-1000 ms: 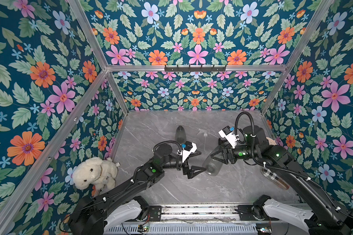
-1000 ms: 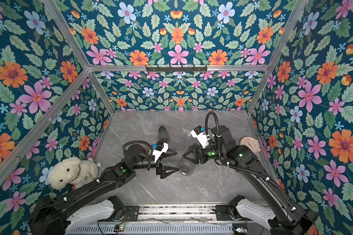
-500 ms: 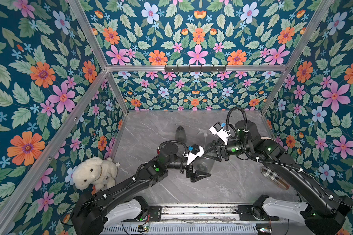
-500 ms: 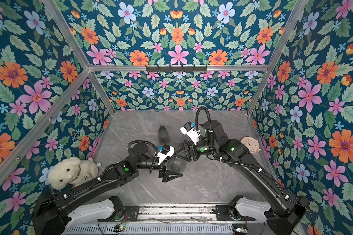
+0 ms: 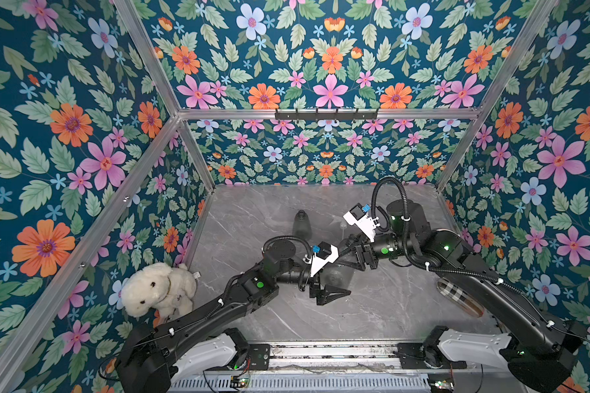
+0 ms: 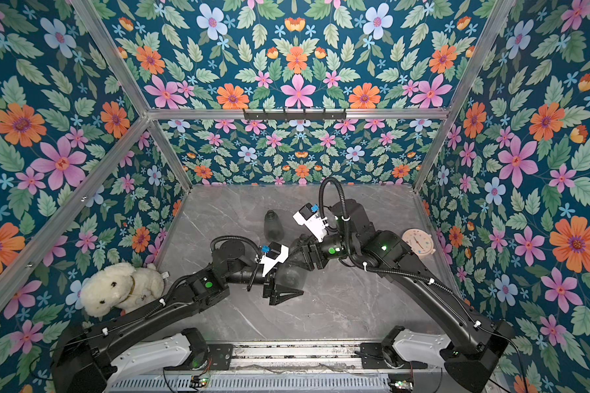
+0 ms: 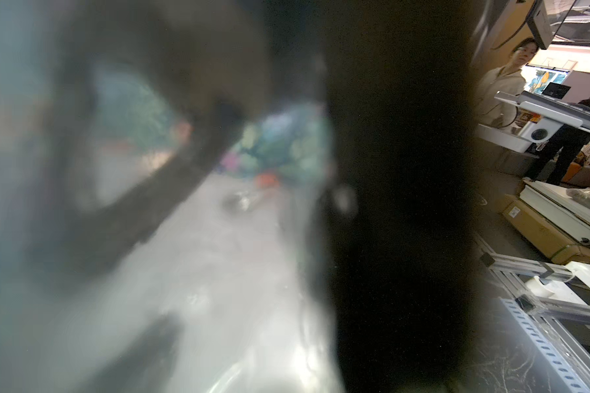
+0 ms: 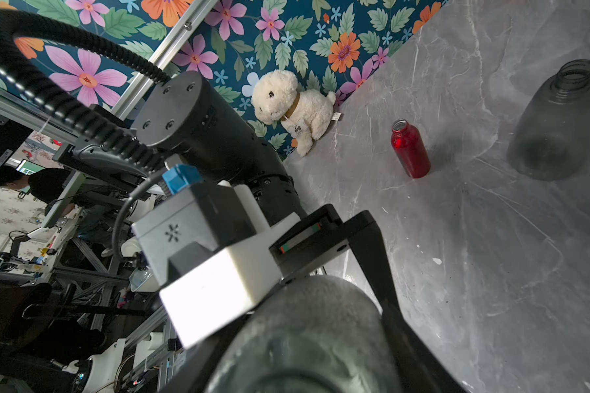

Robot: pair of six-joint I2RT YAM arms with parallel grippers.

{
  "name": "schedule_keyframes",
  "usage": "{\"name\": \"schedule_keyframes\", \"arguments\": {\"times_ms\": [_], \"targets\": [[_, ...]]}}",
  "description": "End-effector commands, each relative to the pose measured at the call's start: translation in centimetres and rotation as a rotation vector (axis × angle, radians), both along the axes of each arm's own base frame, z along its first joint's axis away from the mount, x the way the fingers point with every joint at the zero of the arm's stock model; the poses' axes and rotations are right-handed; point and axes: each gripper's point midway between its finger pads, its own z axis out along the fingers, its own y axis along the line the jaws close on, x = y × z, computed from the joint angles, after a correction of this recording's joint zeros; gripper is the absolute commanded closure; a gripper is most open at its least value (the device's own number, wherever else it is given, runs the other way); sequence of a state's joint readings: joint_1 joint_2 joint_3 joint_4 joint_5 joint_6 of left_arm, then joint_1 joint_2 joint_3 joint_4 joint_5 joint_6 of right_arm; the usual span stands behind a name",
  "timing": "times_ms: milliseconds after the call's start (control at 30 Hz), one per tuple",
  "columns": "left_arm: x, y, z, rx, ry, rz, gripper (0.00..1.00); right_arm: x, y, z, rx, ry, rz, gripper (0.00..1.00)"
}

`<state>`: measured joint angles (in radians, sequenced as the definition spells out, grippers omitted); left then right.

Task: Attach spray nozzles to spray bottles
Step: Pick up the spray bottle from the center of the board.

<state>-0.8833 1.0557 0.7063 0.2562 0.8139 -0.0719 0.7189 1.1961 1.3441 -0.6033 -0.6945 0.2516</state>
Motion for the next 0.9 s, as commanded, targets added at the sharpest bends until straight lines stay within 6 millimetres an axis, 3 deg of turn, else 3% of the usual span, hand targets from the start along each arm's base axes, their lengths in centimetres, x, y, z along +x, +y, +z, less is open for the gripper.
{"name": "schedule_keyframes", "arguments": {"times_ms": [0,300,567,700,867], "targets": [[-0.3,0.0,-0.1,0.002,-0.013,-0.015,0.05,0.1,0.5,1.5,0.045,-0.046,0.013,0.38],[-0.2,0.1,0.0,0.0,-0.019,-0.004,0.12,0.0,0.7,1.8,0.056,-0.055,0.013,0.33],[-0.1,0.4,0.4,-0.009,-0.032,0.015,0.14,0.3,0.2,2.3,0.057,-0.084,-0.022,0.18],[0.2,0.6,0.5,-0.011,-0.042,0.037,0.19,0.5,-1.0,3.2,0.048,-0.143,-0.081,0.14],[0.7,1.1,1.1,-0.021,-0.066,0.09,0.27,1.6,-4.6,4.1,-0.003,-0.256,-0.264,0.13]]}}
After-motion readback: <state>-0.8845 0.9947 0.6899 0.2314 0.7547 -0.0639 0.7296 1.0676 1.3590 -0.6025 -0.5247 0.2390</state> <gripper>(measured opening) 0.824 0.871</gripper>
